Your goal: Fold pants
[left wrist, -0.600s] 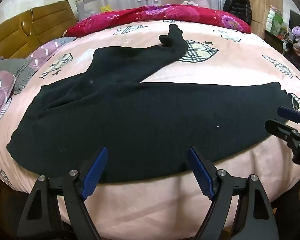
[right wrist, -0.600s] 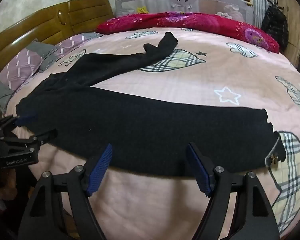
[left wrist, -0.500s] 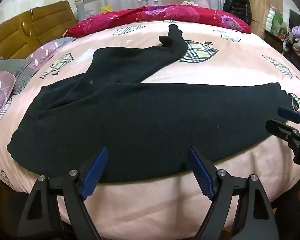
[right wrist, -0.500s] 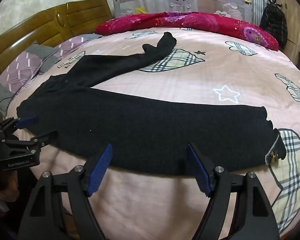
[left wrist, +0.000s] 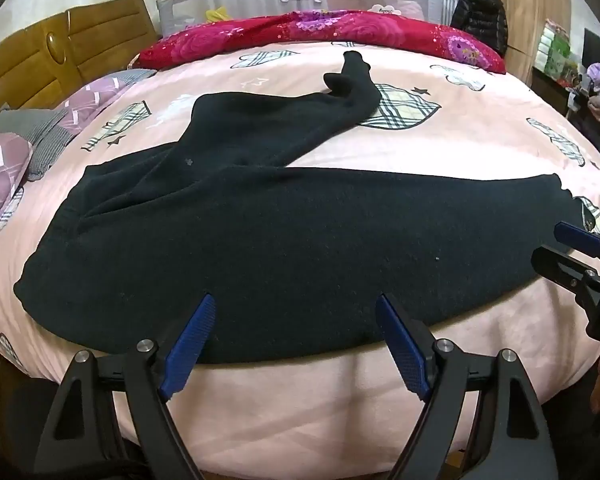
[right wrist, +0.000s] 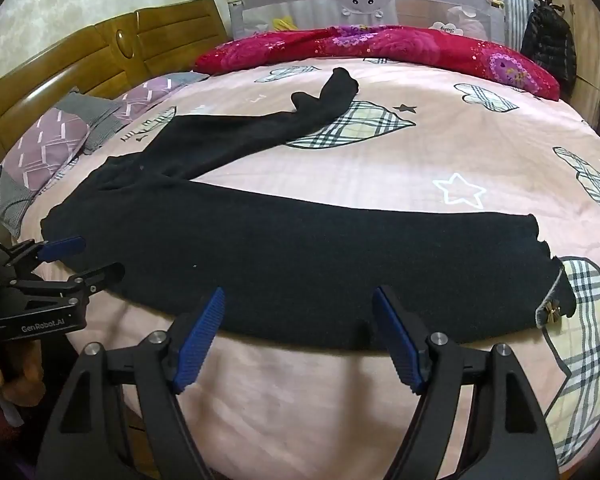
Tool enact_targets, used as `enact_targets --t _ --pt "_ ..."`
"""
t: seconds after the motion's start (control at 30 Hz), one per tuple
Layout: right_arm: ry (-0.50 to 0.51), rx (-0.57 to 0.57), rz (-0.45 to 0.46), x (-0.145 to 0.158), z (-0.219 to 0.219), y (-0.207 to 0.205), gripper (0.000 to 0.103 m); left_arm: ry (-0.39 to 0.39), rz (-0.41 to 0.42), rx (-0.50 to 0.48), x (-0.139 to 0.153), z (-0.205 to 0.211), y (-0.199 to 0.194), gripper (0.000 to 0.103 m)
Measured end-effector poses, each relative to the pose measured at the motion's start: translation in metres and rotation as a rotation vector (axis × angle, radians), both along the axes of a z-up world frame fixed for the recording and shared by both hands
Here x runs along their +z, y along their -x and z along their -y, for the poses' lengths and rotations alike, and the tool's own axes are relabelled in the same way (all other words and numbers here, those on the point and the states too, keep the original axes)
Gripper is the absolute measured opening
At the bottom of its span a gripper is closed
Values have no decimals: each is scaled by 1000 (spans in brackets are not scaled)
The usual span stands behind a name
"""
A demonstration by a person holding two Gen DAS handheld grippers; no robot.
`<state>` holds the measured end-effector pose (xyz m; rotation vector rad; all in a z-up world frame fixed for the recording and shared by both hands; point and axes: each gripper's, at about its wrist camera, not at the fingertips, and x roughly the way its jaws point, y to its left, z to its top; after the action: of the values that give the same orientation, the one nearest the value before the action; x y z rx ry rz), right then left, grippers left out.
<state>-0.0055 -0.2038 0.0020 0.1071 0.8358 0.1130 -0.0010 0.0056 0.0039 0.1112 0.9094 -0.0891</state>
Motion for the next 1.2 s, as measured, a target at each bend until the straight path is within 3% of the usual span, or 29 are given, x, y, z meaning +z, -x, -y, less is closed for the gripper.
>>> enact_targets --t 1.2 --pt "-2 2 5 1 -4 -1 77 15 4 16 2 -6 -2 84"
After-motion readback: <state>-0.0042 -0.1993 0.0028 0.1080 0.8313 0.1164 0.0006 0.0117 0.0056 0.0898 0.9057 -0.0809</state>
